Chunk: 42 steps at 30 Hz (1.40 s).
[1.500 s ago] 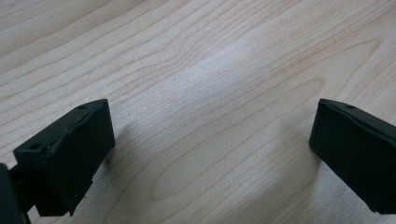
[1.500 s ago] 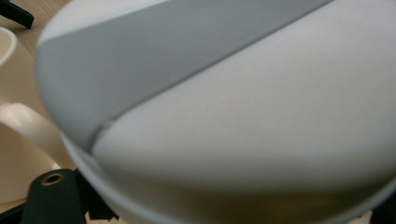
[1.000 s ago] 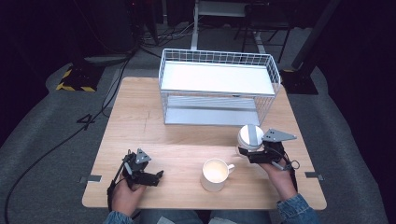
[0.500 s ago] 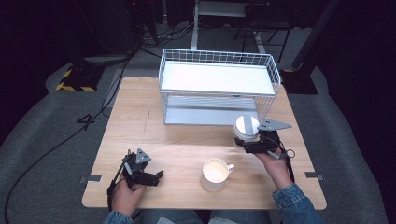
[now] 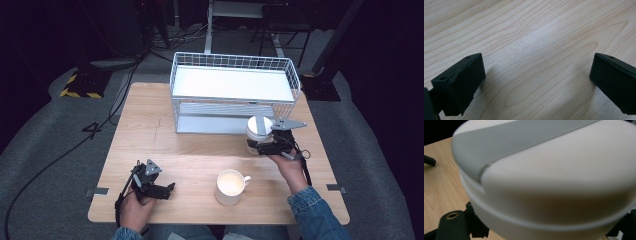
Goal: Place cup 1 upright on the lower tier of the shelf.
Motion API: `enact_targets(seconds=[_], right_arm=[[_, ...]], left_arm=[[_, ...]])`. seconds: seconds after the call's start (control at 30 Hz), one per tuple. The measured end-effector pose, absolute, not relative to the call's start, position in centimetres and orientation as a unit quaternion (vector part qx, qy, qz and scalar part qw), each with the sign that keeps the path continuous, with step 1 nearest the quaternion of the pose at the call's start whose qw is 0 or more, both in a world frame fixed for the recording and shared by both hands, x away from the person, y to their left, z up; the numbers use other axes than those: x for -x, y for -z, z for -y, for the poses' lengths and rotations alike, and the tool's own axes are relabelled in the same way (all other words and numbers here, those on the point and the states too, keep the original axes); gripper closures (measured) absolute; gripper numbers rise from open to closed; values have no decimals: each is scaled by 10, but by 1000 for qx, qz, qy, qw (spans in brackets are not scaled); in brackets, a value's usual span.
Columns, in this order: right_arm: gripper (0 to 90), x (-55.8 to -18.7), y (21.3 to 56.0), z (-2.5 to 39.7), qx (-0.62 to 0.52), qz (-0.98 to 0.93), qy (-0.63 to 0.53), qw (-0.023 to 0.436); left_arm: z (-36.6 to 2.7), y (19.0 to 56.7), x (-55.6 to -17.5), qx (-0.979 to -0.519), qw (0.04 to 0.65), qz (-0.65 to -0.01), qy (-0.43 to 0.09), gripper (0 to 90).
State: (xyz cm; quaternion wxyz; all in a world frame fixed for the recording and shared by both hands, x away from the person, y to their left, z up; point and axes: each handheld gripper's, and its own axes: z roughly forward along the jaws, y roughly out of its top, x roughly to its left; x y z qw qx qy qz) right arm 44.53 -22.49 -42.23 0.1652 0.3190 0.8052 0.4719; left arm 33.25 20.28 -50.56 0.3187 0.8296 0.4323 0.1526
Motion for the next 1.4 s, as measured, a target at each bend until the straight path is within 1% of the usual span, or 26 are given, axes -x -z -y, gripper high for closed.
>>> enact_targets(seconds=[0.23, 0.7, 0.87, 1.4], right_arm=[[191, -463, 422, 213, -317, -805, -471, 172], [191, -482, 425, 189, -298, -794, -490, 201], [191, -489, 427, 182, -297, -791, -495, 203], [190, -513, 447, 167, -301, -778, -502, 229]], left_arm=[[-202, 506, -332, -825, 321, -439, -153, 6], [-202, 506, -332, -825, 322, -439, -153, 6], [-202, 506, -332, -825, 320, -439, -153, 6], [-201, 506, -333, -823, 321, -442, -155, 6]])
